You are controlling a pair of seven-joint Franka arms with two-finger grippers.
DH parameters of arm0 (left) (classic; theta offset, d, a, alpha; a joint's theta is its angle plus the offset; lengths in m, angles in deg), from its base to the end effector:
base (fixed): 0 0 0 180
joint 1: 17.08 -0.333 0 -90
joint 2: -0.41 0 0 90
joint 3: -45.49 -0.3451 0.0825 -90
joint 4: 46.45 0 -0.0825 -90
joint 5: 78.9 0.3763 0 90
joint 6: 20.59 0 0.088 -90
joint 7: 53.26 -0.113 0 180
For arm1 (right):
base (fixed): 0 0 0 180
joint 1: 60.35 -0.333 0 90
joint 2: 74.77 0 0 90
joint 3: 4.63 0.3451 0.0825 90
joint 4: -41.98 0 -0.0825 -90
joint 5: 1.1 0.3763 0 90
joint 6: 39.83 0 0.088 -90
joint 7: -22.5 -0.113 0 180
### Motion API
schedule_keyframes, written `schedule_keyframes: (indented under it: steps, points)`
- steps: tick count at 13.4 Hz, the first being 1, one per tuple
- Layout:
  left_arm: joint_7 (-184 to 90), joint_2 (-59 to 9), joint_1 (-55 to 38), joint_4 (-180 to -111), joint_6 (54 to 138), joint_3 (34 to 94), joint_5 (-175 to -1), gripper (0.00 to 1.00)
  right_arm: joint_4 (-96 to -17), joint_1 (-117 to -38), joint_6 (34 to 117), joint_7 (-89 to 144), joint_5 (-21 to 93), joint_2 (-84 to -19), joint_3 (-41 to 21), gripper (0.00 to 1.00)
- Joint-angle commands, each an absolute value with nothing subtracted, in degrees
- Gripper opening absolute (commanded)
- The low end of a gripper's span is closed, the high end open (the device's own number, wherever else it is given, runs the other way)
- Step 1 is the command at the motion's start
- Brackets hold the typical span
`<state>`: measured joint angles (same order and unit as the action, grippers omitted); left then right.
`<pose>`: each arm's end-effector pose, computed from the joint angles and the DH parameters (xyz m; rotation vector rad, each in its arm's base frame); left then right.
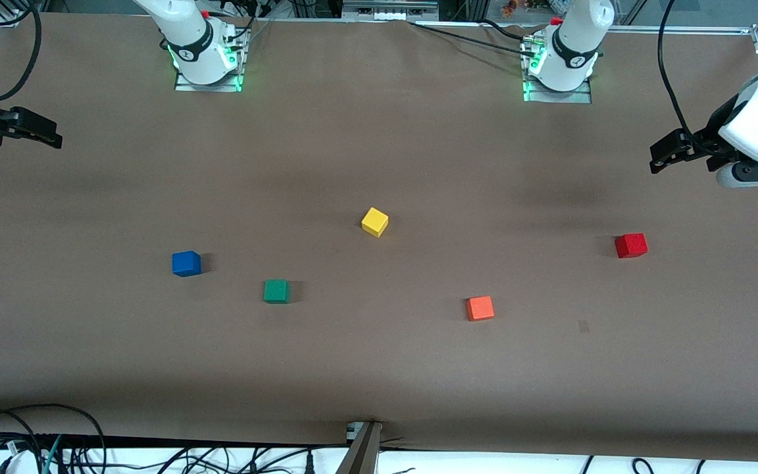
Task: Pass red block to right arm, stack on blue
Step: 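Move the left gripper toward the red cube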
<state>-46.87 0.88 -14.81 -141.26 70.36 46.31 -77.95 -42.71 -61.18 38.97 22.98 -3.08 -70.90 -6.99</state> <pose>0.5416 -0.0274 0.6146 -3.1175 -0.0886 0.0898 0.5470 -0.0181 0.6375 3.0959 -0.0345 -0.2652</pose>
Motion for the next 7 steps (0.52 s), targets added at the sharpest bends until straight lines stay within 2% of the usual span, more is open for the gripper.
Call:
schedule_keyframes:
  steps: [1,7]
  points:
    - [-47.55,1.11,-14.36,-141.2,70.2,45.76,-79.07,1.0,-42.74,-60.7,39.27,23.47,-2.77,-71.08,-6.91,1.0]
    - [-47.03,1.11,-14.36,-141.11,69.85,45.85,-79.07,1.0,-42.66,-60.7,39.27,23.56,-2.77,-70.91,-7.0,1.0]
